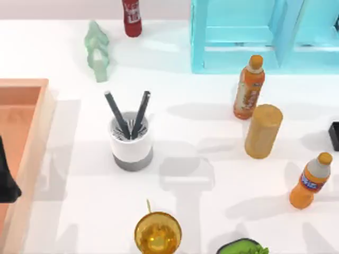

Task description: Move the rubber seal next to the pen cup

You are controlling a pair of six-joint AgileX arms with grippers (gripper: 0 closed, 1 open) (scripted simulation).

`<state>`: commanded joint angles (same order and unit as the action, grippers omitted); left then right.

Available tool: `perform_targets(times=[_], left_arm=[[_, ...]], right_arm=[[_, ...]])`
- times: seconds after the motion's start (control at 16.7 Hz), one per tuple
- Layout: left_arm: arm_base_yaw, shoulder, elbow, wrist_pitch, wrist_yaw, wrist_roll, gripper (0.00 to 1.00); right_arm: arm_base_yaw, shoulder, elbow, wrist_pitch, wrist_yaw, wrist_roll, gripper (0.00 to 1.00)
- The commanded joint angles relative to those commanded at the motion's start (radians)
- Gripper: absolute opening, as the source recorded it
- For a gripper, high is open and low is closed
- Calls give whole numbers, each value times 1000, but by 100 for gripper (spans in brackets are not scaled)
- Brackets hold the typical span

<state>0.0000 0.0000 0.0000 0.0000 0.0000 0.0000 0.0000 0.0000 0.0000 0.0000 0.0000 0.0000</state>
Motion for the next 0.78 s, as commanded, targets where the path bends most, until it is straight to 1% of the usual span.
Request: perform_targets(times=[0.18,0.36,0.54,0.78], left_arm=[[0,0,0,0,0,0,100],[0,0,0,0,0,0,100],[0,0,0,0,0,0,100],[0,0,0,0,0,0,100]], right_arm=[[0,10,10,-9,0,0,100],[-2,104,102,-91,0,-1,100],[-5,292,284,-234,0,-2,100],[-11,657,620,-486,1,-5,100]])
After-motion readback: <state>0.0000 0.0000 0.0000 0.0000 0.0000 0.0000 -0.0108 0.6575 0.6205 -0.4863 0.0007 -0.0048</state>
